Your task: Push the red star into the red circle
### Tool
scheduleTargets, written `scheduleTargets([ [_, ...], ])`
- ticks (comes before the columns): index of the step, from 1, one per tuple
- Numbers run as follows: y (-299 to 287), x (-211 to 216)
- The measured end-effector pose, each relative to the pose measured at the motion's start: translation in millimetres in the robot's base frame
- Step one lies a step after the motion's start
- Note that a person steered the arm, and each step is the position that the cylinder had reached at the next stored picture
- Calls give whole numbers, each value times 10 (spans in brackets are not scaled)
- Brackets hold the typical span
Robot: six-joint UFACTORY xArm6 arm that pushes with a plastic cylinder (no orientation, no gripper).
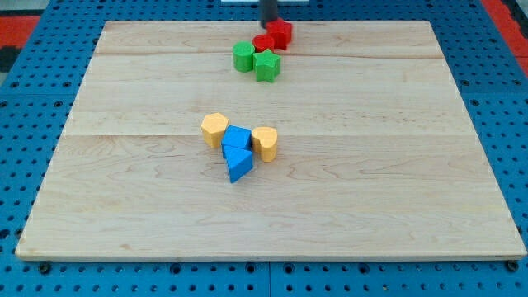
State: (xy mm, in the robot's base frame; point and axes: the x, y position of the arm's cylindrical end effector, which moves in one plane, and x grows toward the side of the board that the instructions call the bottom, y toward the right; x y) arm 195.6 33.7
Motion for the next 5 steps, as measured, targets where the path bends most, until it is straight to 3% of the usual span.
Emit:
scheduleTargets([
  [2,365,164],
  [3,-523,171],
  [5,-415,317],
])
